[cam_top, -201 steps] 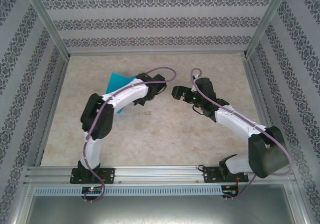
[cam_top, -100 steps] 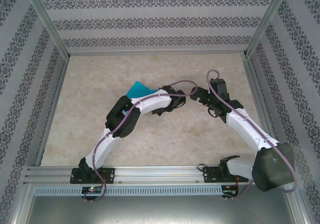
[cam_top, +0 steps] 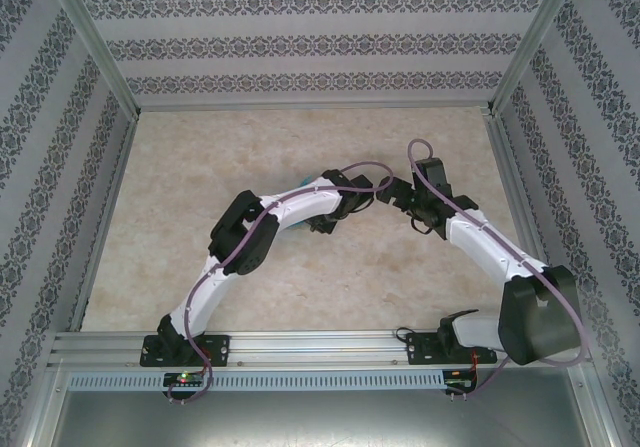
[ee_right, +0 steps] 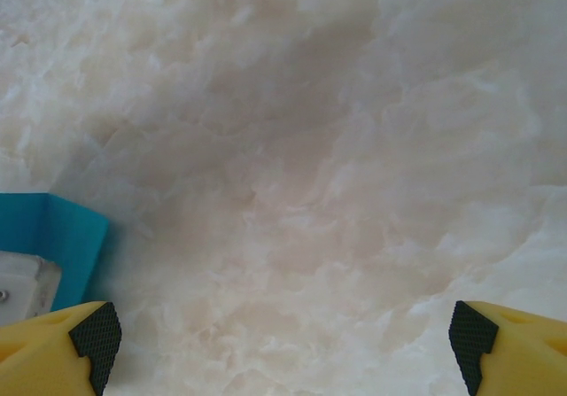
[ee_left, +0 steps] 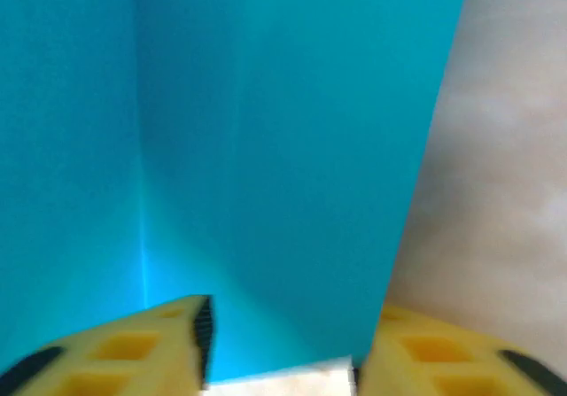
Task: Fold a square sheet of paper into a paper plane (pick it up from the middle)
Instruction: Turn over the paper at the center of the table, then rotate the paper at the center of the table.
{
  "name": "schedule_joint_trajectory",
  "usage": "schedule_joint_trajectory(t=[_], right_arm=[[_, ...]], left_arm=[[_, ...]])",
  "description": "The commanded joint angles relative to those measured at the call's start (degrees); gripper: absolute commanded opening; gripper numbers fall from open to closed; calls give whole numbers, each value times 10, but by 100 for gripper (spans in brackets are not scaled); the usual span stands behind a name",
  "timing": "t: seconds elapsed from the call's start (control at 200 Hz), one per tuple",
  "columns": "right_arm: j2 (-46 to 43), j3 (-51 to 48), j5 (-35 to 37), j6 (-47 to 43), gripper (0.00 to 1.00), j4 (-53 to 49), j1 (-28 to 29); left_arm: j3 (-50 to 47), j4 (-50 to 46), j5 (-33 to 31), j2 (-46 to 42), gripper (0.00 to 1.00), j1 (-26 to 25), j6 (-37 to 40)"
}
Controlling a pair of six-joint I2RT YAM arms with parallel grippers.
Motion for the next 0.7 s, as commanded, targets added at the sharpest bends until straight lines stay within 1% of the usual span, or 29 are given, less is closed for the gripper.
schedule_joint_trajectory(t=[0.0,0.11,0.195,0.245,0.33,0.435,0.505,0.6,0.694], right_arm=[[9,26,-19,10,97,13,-2],[27,38,-35,10,97,11,1],[45,52,-52,5,96,13,12],[61,64,-65,-1,94,14,22],[89,93,-71,-5,89,10,47],[127,129,-83,-5,82,22,88],[153,158,-88,-2,76,26,117],[193,203,-101,-1,67,31,160],[235,247,-101,6,61,30,204]], left_arm=[[-15,46,79,-87,61,-2,13],[-43,97,177,-148,74,9,21],[-70,125,238,-187,81,31,13],[-93,144,270,-212,83,51,5],[-152,193,345,-261,87,90,-8],[-230,246,404,-322,91,149,-36],[-283,275,416,-359,94,196,-57],[-346,289,400,-395,98,258,-87],[-403,296,382,-419,100,317,-115]])
